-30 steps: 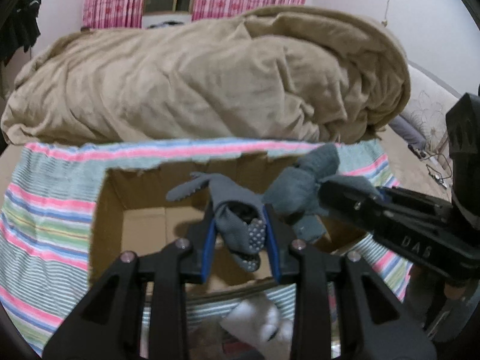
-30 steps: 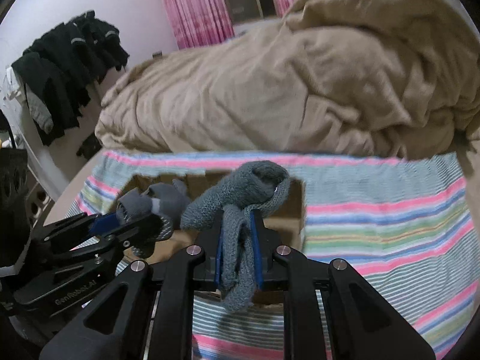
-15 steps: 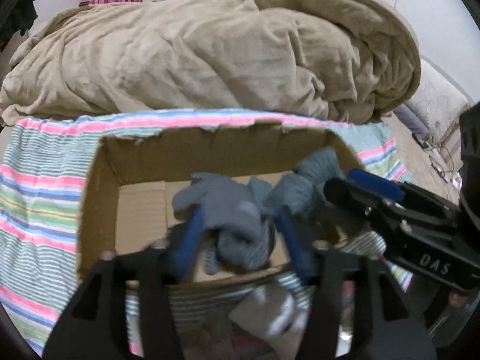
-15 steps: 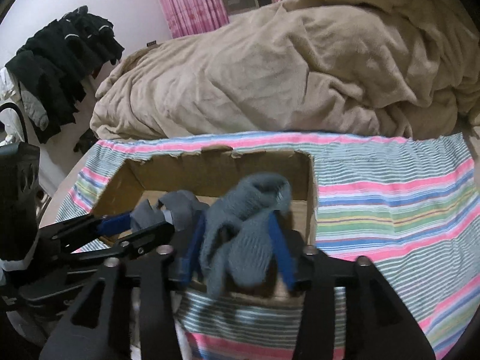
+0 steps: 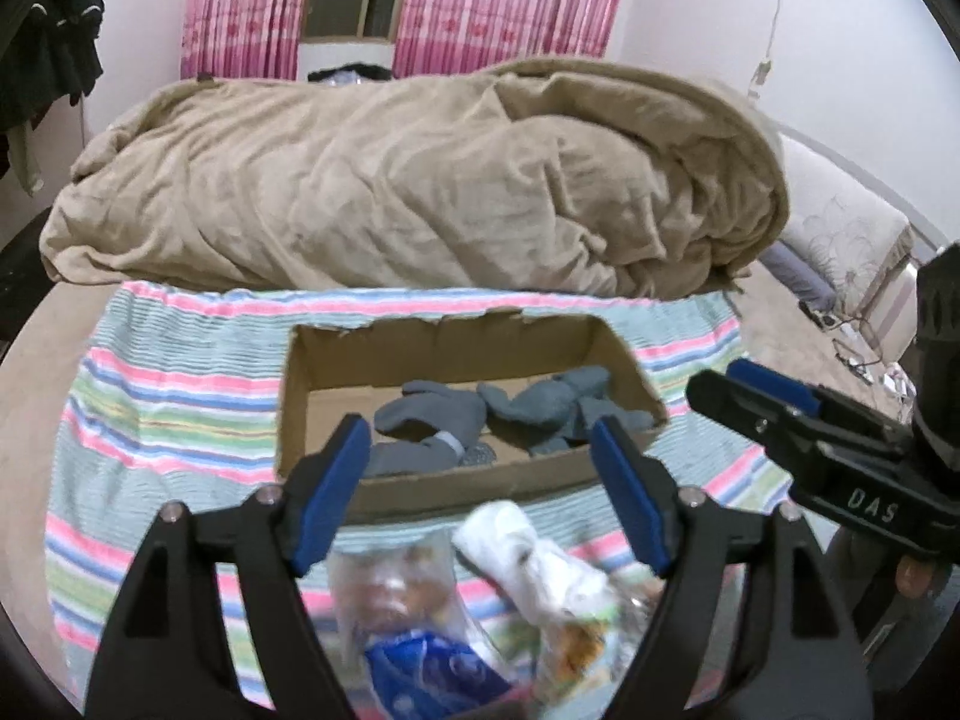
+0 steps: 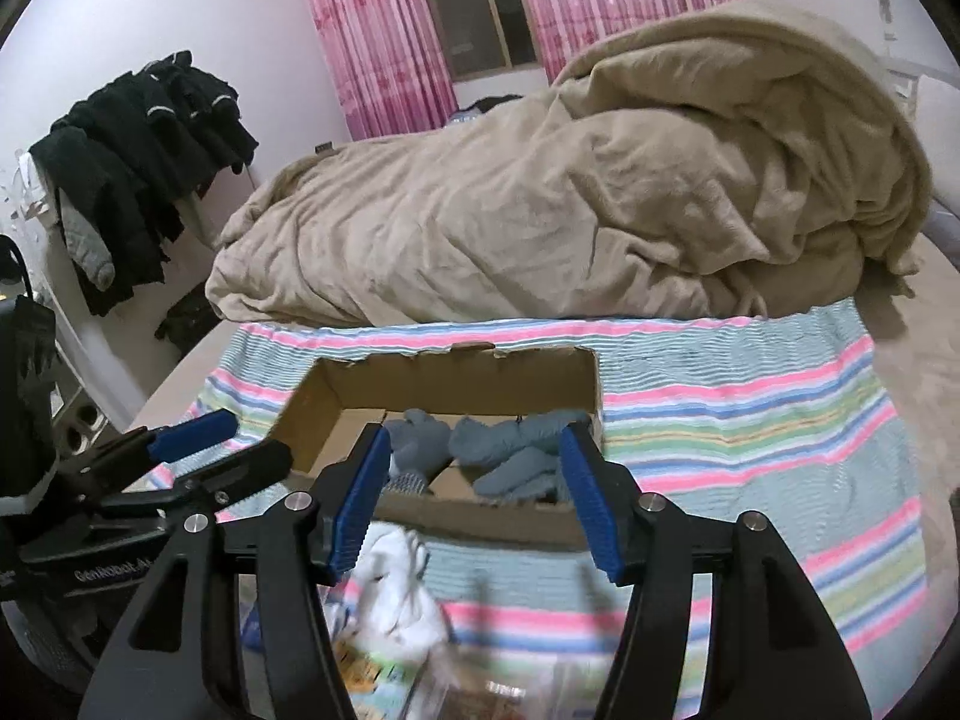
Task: Organize objects
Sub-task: 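Grasp the cartoon tissue pack with the left tool while the right grasps cotton swab bag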
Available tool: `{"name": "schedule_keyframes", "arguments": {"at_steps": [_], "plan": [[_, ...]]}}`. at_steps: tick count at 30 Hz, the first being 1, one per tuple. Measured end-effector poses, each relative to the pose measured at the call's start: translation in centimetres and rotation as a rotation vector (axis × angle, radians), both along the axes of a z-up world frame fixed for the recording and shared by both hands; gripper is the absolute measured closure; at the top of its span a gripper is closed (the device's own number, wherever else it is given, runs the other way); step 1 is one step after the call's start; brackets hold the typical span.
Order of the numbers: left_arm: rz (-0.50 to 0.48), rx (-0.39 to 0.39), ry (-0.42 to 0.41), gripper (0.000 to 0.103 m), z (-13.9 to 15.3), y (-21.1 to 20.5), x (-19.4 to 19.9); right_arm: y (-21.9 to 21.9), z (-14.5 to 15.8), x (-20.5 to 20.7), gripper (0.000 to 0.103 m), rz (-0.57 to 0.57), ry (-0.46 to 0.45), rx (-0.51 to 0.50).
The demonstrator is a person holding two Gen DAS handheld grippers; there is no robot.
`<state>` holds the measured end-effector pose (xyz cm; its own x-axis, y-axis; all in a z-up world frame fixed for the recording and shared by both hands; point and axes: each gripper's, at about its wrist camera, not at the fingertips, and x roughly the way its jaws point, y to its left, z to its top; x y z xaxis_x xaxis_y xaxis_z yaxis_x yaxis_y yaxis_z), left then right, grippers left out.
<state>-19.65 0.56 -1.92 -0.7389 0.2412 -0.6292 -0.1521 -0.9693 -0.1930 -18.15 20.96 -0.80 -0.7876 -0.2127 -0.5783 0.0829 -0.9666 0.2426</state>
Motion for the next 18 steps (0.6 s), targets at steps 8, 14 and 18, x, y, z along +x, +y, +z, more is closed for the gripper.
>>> {"name": "schedule_keyframes", "arguments": {"at_steps": [8, 14, 18], "plan": [[0.016, 0.037, 0.020, 0.025, 1.6, -0.4, 6.0, 0.0, 1.6, 5.3, 0.036, -0.022, 0.011, -0.002], [0.005, 0.047, 0.010, 0.024, 1.4, 0.1, 9.2, -0.1, 1.6, 8.1, 0.035, -0.023, 0.006, -0.008], [0.006, 0.051, -0.023, 0.024, 0.2, 0.4, 10.2, -0.1, 1.0, 9.3, 0.035, -0.023, -0.005, -0.008]]}}
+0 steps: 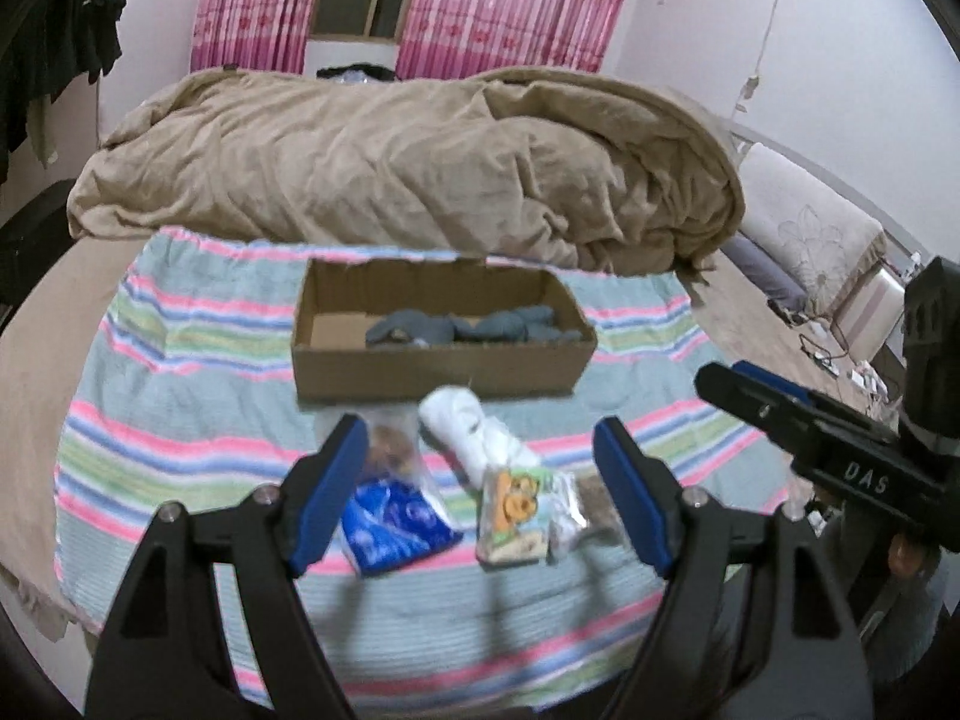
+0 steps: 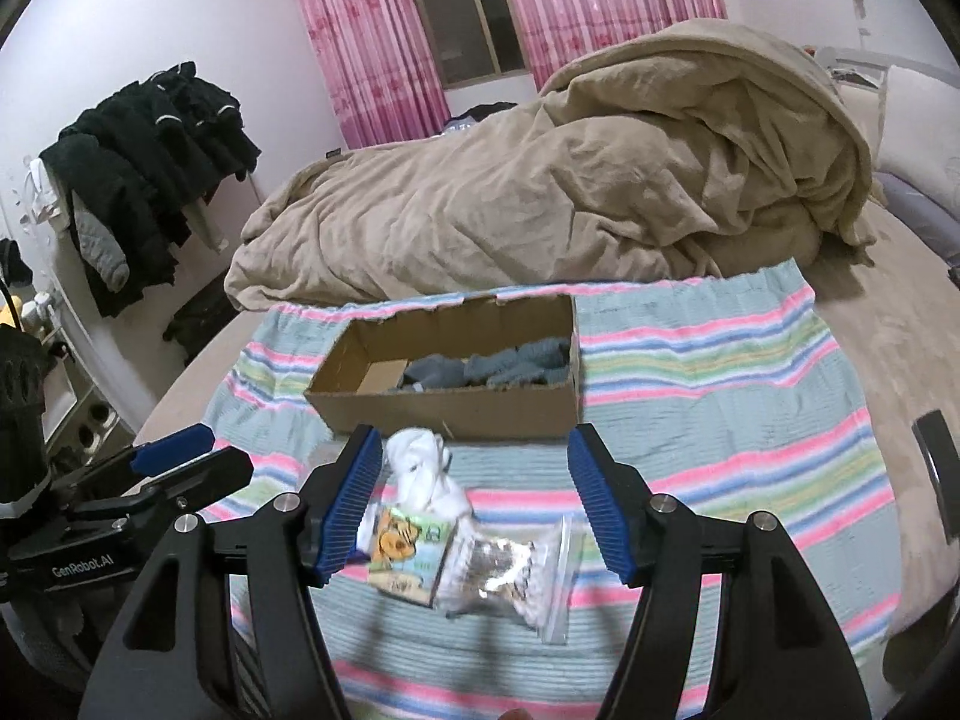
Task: Organize objects
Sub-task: 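Grasp the cartoon tissue pack with the left tool while the right grasps cotton swab bag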
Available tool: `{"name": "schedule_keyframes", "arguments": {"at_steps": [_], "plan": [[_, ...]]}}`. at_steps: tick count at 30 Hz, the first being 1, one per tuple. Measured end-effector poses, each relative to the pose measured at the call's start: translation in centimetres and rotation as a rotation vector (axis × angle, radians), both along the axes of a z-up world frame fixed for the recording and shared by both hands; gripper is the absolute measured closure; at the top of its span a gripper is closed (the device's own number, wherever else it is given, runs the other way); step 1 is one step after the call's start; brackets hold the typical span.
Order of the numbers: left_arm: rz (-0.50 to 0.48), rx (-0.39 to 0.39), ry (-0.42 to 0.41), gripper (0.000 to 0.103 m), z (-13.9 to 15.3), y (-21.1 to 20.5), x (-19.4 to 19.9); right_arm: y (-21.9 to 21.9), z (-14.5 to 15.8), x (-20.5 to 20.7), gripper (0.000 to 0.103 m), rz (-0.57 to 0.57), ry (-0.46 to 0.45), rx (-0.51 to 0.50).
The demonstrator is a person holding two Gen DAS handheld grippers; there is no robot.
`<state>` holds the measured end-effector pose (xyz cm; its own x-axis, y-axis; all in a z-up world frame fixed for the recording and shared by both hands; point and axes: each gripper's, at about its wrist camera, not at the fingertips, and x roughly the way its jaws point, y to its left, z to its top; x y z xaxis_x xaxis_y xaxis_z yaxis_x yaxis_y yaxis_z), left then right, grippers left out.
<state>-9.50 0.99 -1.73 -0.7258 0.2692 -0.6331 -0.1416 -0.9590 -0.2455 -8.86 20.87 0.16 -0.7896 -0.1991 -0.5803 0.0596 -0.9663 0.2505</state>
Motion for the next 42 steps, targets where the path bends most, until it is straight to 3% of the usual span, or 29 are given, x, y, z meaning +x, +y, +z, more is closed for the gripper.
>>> {"name": "schedule_keyframes", "arguments": {"at_steps": [16, 32, 40, 42], "plan": [[-0.041, -0.005, -0.156, 0.024, -7.2, 2.3, 0.8, 2.1, -6.6, 0.8, 0.035, -0.011, -0.145, -0.045], [-0.107, -0.020, -0.161, 0.025, -11.1, 4.6, -1.4, 2.0, -12.3, -1.9, 0.035, 0.028, -0.267, -0.087], [-0.154, -0.047, -0.152, 0.051, -12.2, 6.0, -2.2, 0.9, -13.4, -3.2, 0.035, 0.114, -0.287, -0.156], [-0.149, -0.046, -0.152, 0.055, -12.4, 6.0, -2.3, 0.6, -13.6, -3.3, 0.043, 0.121, -0.290, -0.154]]}}
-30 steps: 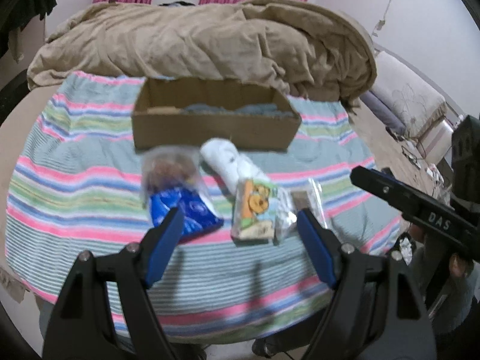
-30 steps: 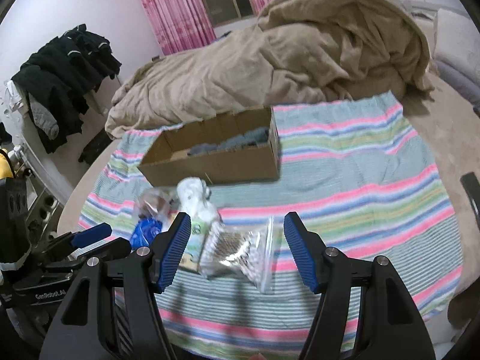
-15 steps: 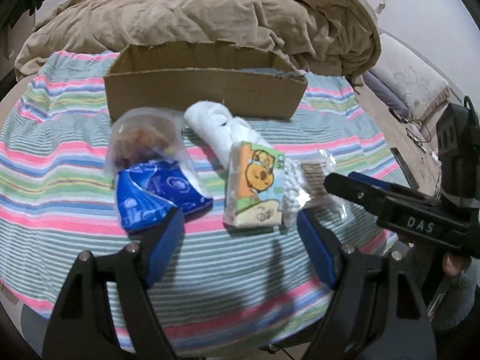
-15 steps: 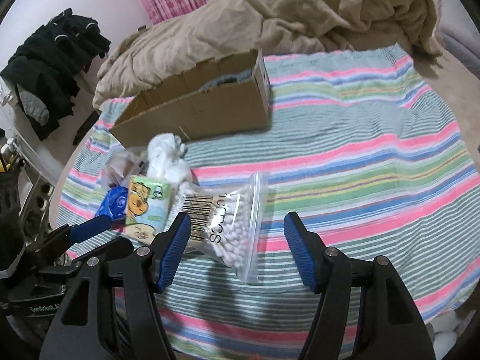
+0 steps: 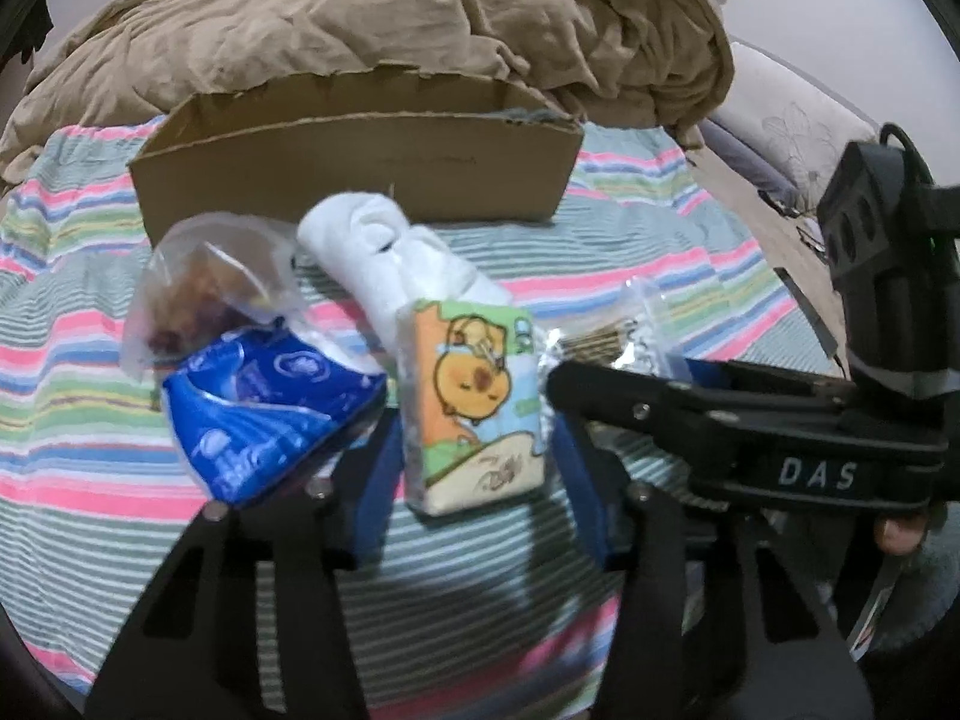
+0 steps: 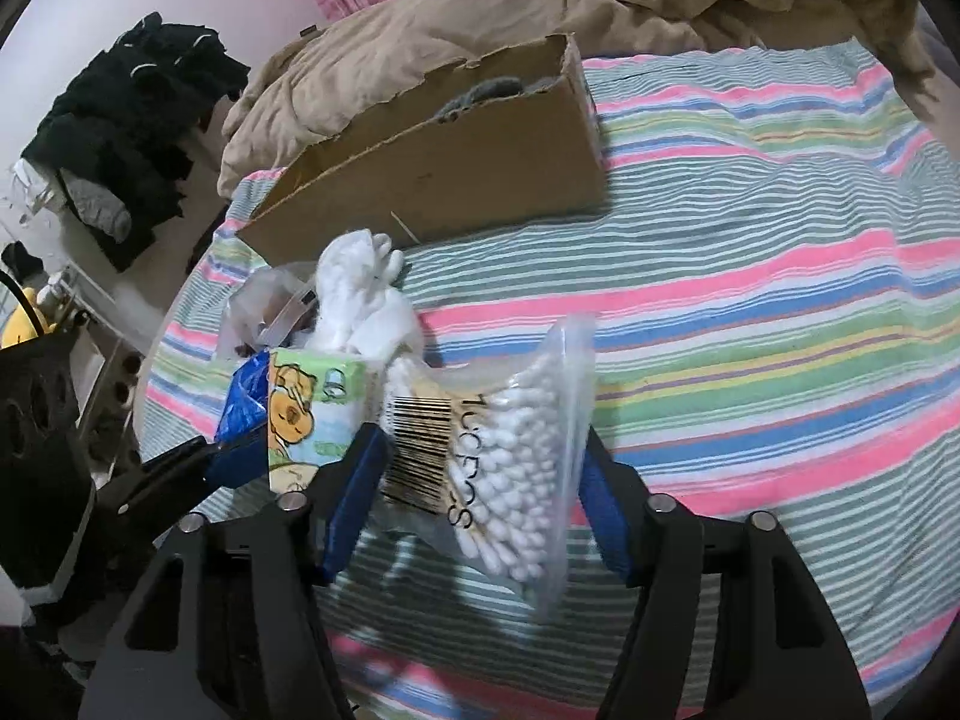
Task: Organize objects
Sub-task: 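Grasp the cartoon tissue pack with the left tool while the right grasps cotton swab bag, then lower the tissue pack and cotton swab bag into the box, open both tools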
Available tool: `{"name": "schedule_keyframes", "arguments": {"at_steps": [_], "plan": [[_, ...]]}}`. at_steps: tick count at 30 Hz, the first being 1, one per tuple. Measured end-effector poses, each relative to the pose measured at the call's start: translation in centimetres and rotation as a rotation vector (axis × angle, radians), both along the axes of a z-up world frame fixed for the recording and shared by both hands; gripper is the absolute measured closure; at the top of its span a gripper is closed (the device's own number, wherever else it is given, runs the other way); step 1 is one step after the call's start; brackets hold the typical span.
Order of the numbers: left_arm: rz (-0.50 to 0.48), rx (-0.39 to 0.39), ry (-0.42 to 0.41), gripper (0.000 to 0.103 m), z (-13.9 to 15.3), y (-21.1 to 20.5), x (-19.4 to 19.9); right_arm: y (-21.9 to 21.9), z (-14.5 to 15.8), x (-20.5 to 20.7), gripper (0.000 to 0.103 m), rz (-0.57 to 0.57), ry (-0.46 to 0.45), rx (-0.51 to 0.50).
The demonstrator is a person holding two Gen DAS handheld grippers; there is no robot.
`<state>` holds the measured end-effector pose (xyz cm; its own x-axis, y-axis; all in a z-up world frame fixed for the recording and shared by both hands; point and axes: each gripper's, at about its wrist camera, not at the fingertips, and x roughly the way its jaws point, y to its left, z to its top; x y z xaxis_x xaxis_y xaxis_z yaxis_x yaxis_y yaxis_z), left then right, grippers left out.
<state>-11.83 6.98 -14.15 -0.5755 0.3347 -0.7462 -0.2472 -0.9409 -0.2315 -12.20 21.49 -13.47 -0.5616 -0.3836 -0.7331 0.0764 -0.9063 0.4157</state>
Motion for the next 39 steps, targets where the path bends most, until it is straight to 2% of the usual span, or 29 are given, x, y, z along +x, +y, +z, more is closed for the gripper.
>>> {"name": "schedule_keyframes", "arguments": {"at_steps": [6, 12, 19, 28, 39], "plan": [[0.013, 0.000, -0.001, 0.059, 0.3, -0.2, 0.3, 0.6, 0.6, 0.7, 0.056, 0.005, 0.012, -0.005], [0.030, 0.010, 0.018, 0.059, 1.3, -0.4, 1.4, 0.8, 2.1, 2.0, 0.063, -0.018, 0.049, 0.044], [0.050, 0.016, 0.036, 0.059, 3.5, -1.3, 2.6, 1.4, 4.3, 3.3, 0.064, -0.049, 0.097, 0.062], [0.095, 0.031, 0.073, 0.059, 7.7, -4.0, 4.0, 1.4, 8.1, 4.1, 0.064, -0.053, 0.167, 0.069], [0.148, 0.038, 0.164, 0.059, 12.4, -7.8, 1.9, -0.2, 12.5, 2.1, 0.064, -0.010, 0.275, 0.091]]}}
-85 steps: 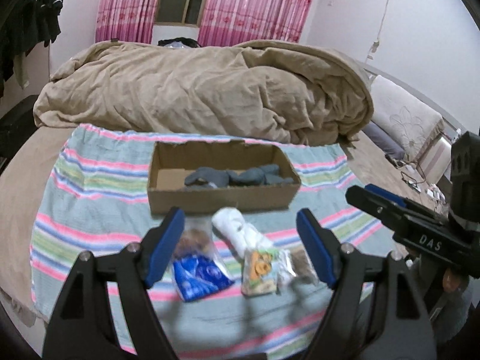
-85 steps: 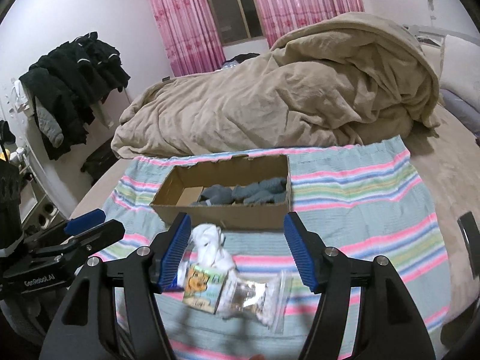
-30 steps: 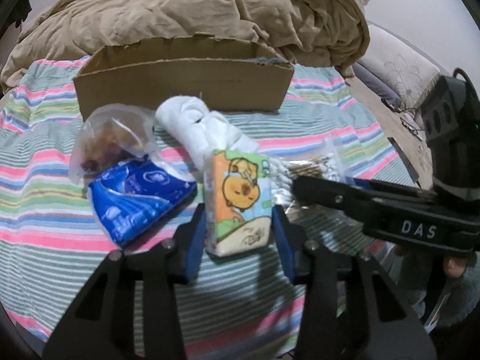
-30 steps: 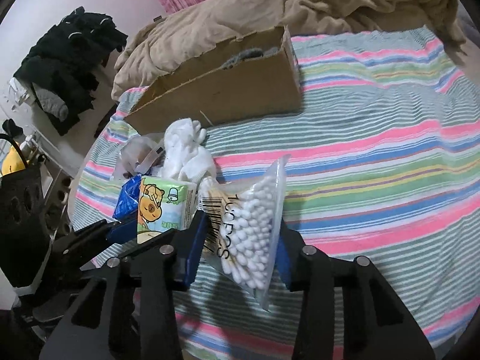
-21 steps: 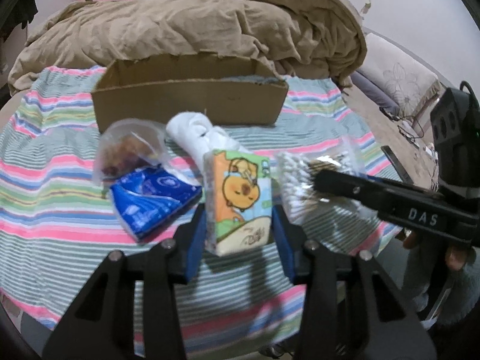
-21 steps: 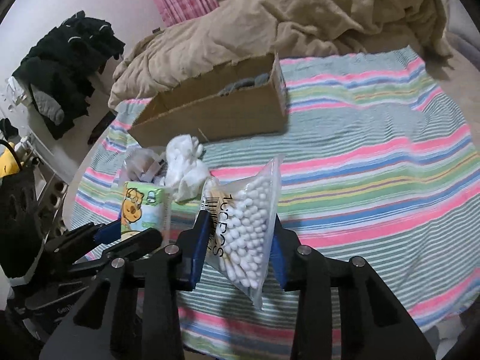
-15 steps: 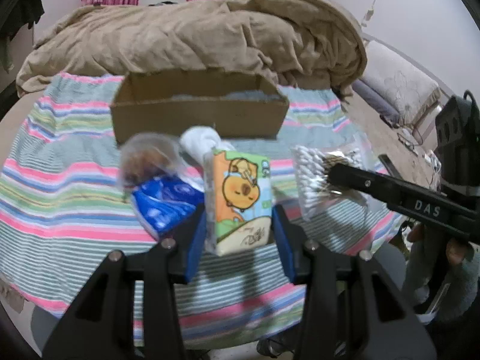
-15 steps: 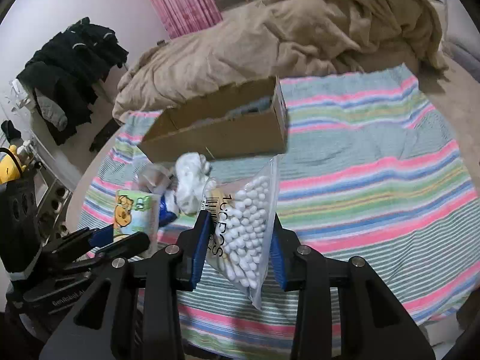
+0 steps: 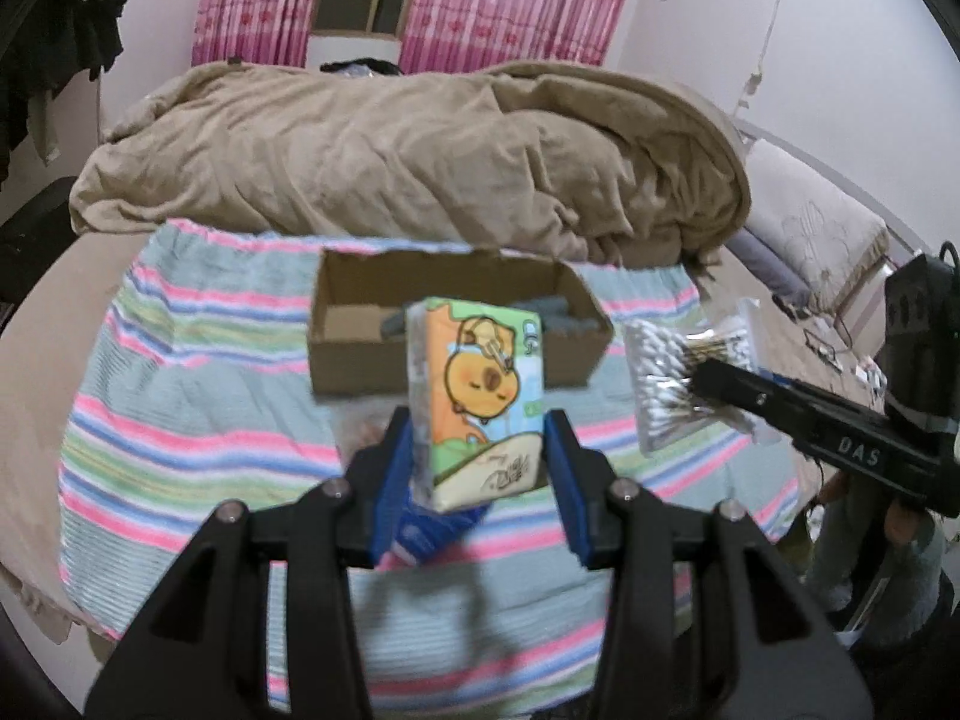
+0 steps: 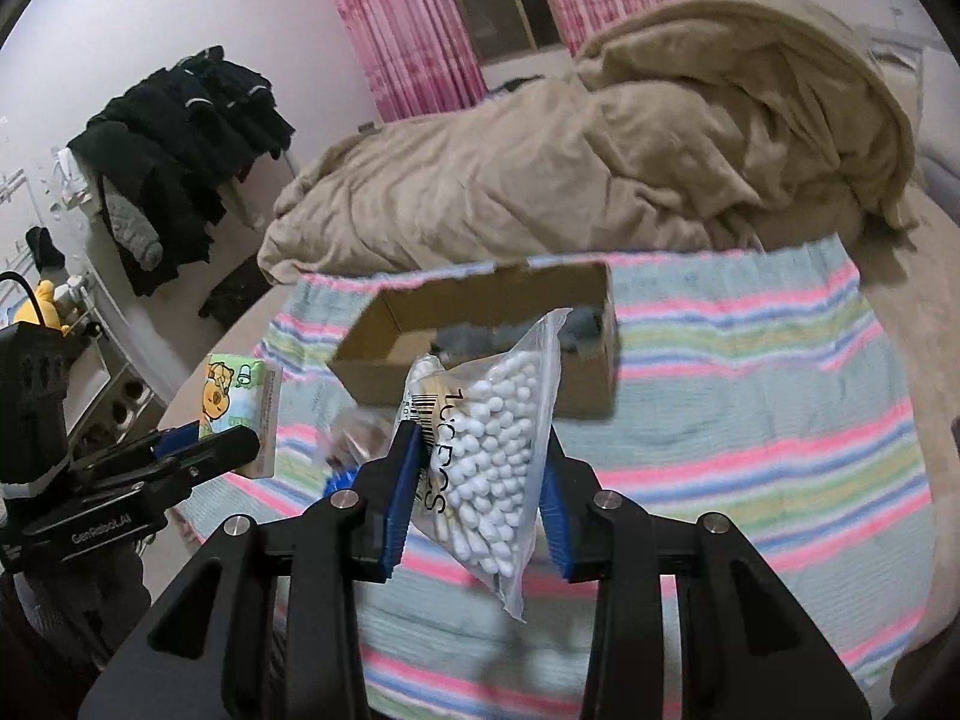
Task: Organize objects
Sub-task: 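Lower the tissue pack and cotton swab bag into the box, open both tools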
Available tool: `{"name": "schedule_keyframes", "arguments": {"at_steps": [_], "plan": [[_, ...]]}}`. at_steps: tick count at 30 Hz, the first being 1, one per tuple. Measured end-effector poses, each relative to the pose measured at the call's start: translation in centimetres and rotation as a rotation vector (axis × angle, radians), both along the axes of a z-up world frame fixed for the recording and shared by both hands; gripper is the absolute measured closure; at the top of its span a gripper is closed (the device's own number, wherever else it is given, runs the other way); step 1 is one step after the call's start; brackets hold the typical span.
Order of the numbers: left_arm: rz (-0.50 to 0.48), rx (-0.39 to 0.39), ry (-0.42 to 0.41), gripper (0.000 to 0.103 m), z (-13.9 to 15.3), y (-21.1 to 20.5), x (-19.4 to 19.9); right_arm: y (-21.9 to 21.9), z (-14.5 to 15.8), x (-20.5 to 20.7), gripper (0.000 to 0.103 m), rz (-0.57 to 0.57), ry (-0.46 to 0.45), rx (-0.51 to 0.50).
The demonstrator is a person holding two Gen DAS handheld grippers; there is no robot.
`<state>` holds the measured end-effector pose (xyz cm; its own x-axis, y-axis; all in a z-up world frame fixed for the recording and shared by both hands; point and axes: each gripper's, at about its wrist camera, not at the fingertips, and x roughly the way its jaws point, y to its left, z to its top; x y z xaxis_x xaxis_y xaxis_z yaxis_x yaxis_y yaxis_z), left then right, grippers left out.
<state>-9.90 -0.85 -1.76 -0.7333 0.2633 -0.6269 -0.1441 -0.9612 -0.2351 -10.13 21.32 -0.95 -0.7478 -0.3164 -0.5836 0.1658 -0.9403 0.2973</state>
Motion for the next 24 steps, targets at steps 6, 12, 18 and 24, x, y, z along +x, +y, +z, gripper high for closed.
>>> {"name": "schedule_keyframes", "arguments": {"at_steps": [6, 12, 18, 24], "plan": [[0.008, -0.035, 0.043, 0.058, 1.1, -1.1, -1.9, -0.9, 2.0, -2.0, 0.064, 0.017, 0.050, 0.027], [0.031, -0.042, 0.063, 0.058, 1.4, -2.3, -4.8, -1.4, 2.8, -4.7, 0.064, 0.019, 0.073, 0.036], [0.040, -0.048, 0.060, 0.058, 0.5, -3.0, -7.9, -1.9, 2.3, -7.7, 0.064, 0.021, 0.071, 0.037], [0.019, -0.060, 0.029, 0.058, -1.4, -2.9, -10.4, -2.3, 1.1, -10.5, 0.064, 0.022, 0.058, 0.029]]}}
